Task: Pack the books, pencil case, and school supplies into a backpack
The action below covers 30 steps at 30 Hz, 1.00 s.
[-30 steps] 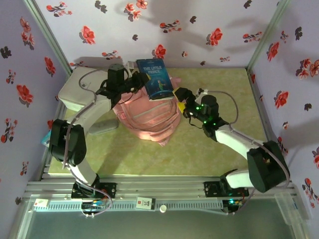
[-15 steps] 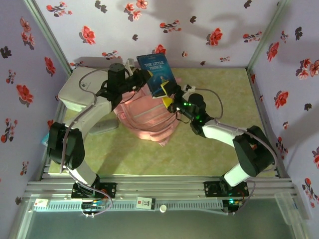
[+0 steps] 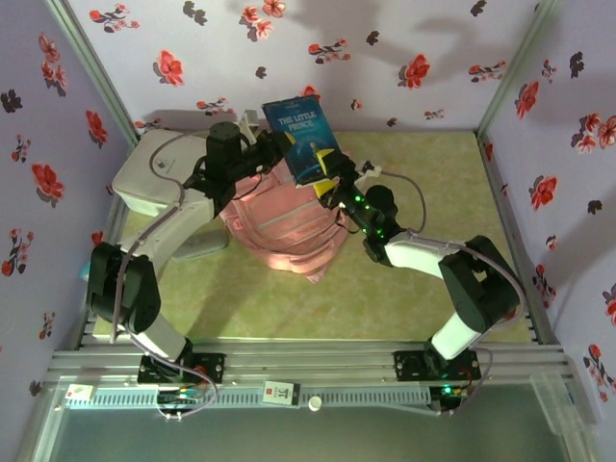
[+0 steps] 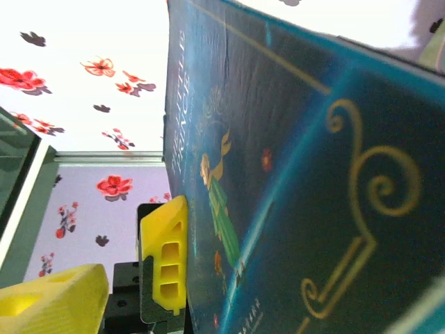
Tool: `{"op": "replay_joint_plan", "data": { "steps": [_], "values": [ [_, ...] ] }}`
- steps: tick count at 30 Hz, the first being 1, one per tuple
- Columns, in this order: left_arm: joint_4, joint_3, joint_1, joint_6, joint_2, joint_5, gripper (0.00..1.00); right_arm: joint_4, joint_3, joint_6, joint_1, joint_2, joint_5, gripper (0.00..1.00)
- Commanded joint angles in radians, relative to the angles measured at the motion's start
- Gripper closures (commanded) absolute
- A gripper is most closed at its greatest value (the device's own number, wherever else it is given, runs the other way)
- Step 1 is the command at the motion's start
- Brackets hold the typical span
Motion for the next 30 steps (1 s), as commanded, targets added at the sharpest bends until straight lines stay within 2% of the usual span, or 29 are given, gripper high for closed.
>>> {"op": "replay_joint_plan", "data": {
  "steps": [1,6,11,15,18,21,25,30],
  "values": [
    [0.074,-0.010,0.000,0.019,-0.055,-0.027,1.00,0.111,-0.018,0.013,0.001,0.008,0.044,0.16],
    [0.070,-0.015,0.000,0.015,-0.056,-0.033,1.00,0.119,-0.031,0.006,0.001,0.006,0.052,0.29],
    [0.058,-0.022,-0.001,0.017,-0.065,-0.047,0.98,0.120,-0.038,-0.027,-0.002,-0.003,0.063,0.51],
    [0.033,-0.035,0.001,0.029,-0.079,-0.060,0.78,0.074,-0.040,-0.059,-0.010,-0.020,0.068,0.76],
    [0.012,-0.066,0.008,0.042,-0.097,-0.071,0.49,0.003,-0.049,-0.110,-0.025,-0.051,0.066,0.91],
    [0.007,-0.139,0.024,0.048,-0.113,-0.075,0.31,-0.072,-0.077,-0.170,-0.042,-0.105,0.086,0.94],
    [-0.063,-0.229,0.038,0.119,-0.147,-0.095,0.21,-0.180,-0.115,-0.244,-0.087,-0.194,0.086,0.95],
    [-0.178,-0.294,0.039,0.312,-0.197,-0.133,0.06,-0.422,-0.160,-0.390,-0.148,-0.370,0.109,0.97]
  ]
}}
